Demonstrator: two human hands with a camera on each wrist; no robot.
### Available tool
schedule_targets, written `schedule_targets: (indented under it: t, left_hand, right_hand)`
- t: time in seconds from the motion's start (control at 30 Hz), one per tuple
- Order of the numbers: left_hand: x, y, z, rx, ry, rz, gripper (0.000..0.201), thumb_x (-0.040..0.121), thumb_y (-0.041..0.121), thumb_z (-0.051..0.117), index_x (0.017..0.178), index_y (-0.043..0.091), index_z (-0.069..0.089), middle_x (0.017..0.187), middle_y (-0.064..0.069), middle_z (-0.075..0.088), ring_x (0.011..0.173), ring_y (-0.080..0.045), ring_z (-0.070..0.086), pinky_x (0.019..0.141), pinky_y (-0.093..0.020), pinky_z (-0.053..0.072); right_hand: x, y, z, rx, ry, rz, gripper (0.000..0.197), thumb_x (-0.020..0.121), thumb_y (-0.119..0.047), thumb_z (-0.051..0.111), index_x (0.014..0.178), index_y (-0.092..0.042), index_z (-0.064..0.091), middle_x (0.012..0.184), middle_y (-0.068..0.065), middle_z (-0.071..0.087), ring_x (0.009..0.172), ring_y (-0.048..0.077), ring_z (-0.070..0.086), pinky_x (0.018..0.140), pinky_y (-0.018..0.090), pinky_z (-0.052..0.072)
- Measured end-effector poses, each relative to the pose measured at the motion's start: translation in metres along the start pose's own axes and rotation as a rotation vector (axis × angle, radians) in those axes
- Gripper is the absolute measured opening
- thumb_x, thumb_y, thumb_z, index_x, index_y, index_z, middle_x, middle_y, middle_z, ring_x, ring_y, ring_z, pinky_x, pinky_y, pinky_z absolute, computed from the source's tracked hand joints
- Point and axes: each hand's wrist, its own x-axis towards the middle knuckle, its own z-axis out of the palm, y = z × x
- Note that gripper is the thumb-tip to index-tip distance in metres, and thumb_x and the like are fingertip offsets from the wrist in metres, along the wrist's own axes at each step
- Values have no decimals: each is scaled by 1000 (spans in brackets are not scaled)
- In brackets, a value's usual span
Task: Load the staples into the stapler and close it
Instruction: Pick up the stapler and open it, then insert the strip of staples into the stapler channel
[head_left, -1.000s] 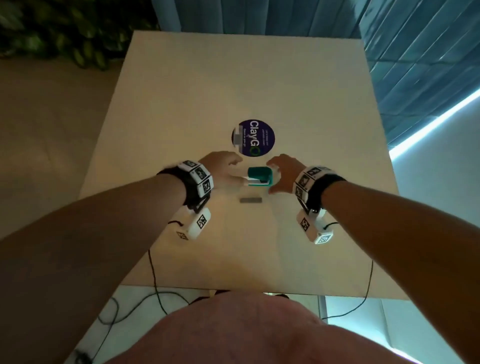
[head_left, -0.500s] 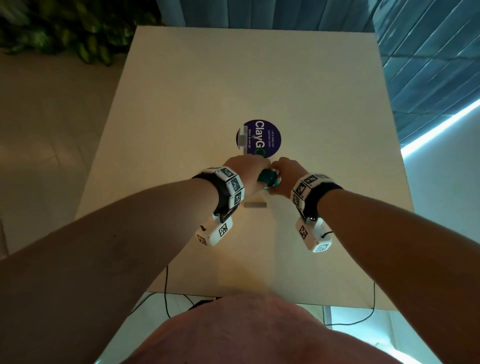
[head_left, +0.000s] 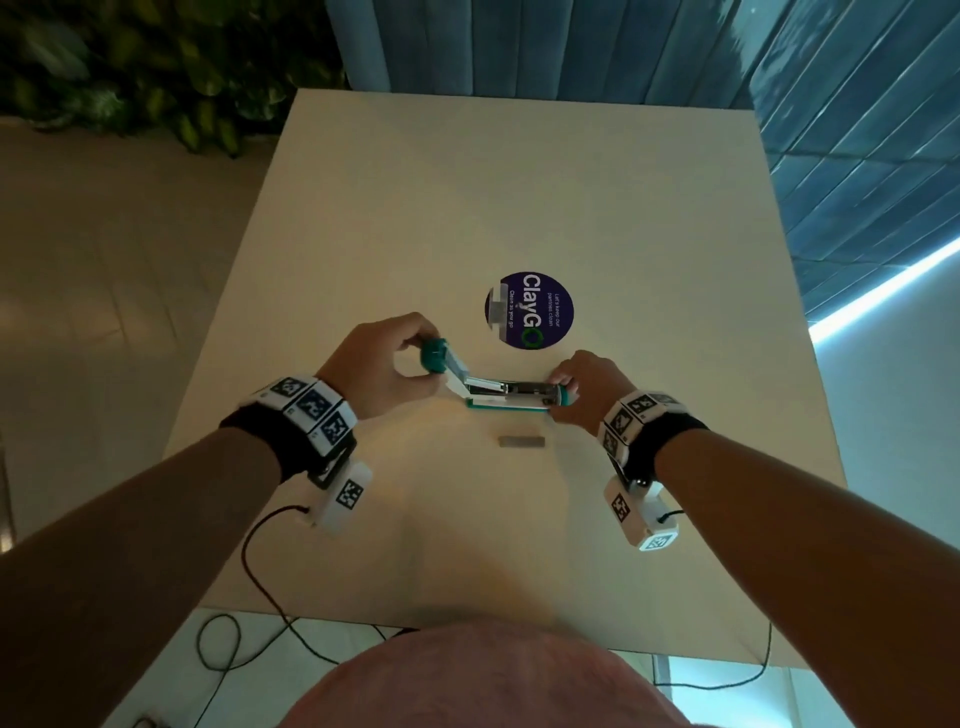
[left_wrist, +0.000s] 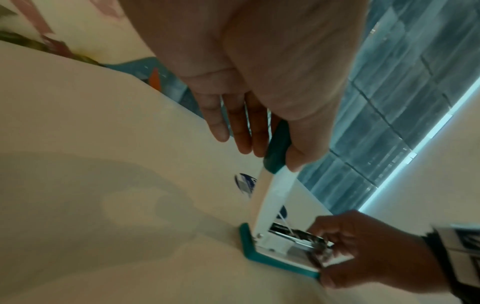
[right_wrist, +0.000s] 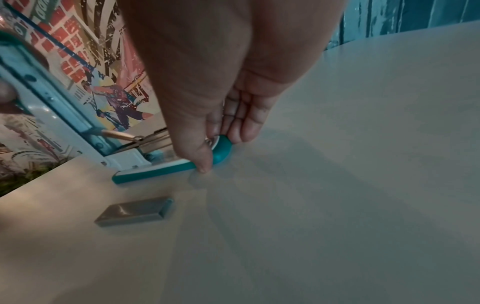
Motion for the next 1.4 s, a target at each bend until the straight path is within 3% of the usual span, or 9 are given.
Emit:
schedule_targets:
  t: [0.3, 0.5, 0.67, 0.8, 0.9, 1.0, 1.17, 1.3, 1.4]
  left_hand:
    - [-17, -57, 4, 92, -15, -169, 29, 64, 26, 78, 90, 20, 65, 89, -5, 67, 85, -23, 60, 78, -40, 51]
    - [-16, -73, 18, 146, -76, -239, 32, 65, 26, 80, 94, 18, 69, 92, -9, 61, 80, -21, 53, 70, -29, 38]
    - [-19, -77, 24, 95, -40, -279, 35, 65, 25, 81, 96, 19, 67, 93, -8, 57, 83, -22, 53, 72, -28, 38]
    - [-20, -78, 25, 63, -15, -293, 36, 64, 26, 82, 96, 21, 67, 92, -6, 57, 83, -20, 53, 72, -27, 38]
    - [-21, -80, 26, 55, -8, -296, 38, 63, 27, 82, 98, 20, 67, 91, -4, 55, 83, -18, 52, 69, -24, 37]
    - [-20, -81, 27, 54, -12, -282, 39, 64, 26, 82, 99, 19, 67, 89, -2, 53, 82, -17, 51, 64, -15, 34]
    - [-21, -83, 27, 47, -7, -276, 39, 65, 24, 82, 100, 19, 67, 88, -1, 51, 80, -15, 49, 63, -13, 32]
    - [-21, -87, 29, 42, -2, -261, 40, 65, 23, 82, 101, 18, 67, 89, -2, 52, 83, -18, 50, 64, -19, 35]
    - [-22, -89, 30, 26, 11, -256, 39, 65, 22, 82, 101, 18, 67, 90, -2, 53, 83, -17, 50, 66, -14, 34]
  right_hand:
    - [-1, 1, 2, 4, 0, -3, 36, 72, -14, 74, 106, -12, 62, 113, 13, 57, 101, 28, 56, 94, 42, 49]
    - [-1, 2, 6, 21, 16, 6, 35, 72, -12, 73, 105, -12, 61, 114, 15, 55, 100, 28, 56, 93, 41, 49]
    - [-3, -2, 8, -21, 33, 17, 41, 74, -13, 71, 113, -11, 56, 117, 13, 52, 104, 27, 54, 95, 40, 49]
    - [-26, -16, 15, -2, 213, -174, 43, 74, -12, 67, 112, -14, 48, 114, 5, 50, 103, 19, 48, 89, 30, 46]
    - [-47, -26, 33, -117, 75, -343, 38, 77, -23, 64, 112, -14, 51, 115, 5, 54, 106, 22, 48, 95, 35, 46]
    - [-51, -22, 52, -202, -75, -315, 39, 81, -26, 60, 118, -15, 52, 122, 6, 52, 112, 25, 46, 101, 39, 43]
    - [-46, -20, 59, -141, -12, -266, 20, 91, -15, 48, 106, -9, 60, 110, 14, 57, 104, 32, 50, 93, 46, 46]
    - [-41, -24, 52, -221, -72, -310, 20, 94, -16, 42, 104, -9, 58, 109, 12, 57, 102, 30, 50, 94, 43, 45]
    - [-37, -34, 34, -196, 13, -368, 18, 94, -15, 43, 98, -8, 59, 104, 12, 58, 98, 27, 51, 91, 40, 47]
